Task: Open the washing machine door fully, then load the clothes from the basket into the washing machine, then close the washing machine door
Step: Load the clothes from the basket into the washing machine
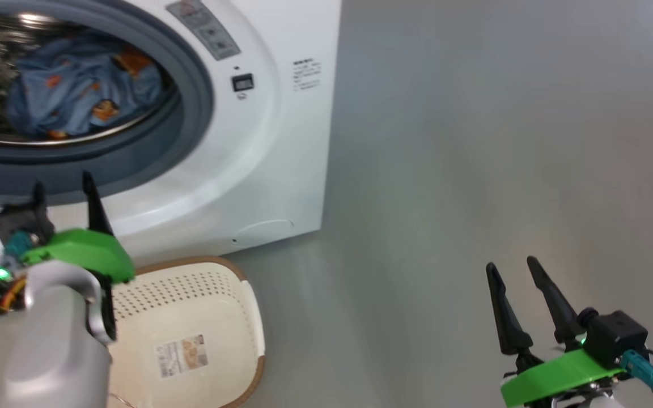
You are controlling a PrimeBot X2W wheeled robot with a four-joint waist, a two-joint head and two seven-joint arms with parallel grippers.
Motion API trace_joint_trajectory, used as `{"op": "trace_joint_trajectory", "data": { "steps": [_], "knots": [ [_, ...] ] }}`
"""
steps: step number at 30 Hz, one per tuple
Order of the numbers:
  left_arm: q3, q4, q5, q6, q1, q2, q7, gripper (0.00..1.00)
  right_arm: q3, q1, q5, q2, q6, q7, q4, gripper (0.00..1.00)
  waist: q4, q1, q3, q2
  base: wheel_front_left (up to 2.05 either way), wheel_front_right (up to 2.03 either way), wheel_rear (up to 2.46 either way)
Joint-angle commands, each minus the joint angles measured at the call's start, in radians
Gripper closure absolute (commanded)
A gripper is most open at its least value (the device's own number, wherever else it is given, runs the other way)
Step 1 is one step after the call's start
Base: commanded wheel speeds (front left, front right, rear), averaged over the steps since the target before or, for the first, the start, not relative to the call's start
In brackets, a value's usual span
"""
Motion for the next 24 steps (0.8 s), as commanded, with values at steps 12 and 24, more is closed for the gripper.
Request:
{"op": "trace_joint_trajectory", "data": {
  "steps": [12,24],
  "knots": [
    [0.010,-0.120,0.002,-0.031,0.204,-0.050,-0.008,0.00,0.001,0.055,-0.024,-0.020,0.002,-0.005,-0.020,0.00,0.146,0.0000,-0.134,0.0000,0.00,0.00,0.00],
    [-0.005,-0.253,-0.005,-0.037,0.429,-0.067,-0.008,0.00,-0.004,0.096,-0.033,-0.033,0.002,-0.005,-0.016,0.00,0.235,0.0000,-0.205,0.0000,0.00,0.00,0.00]
  ]
}}
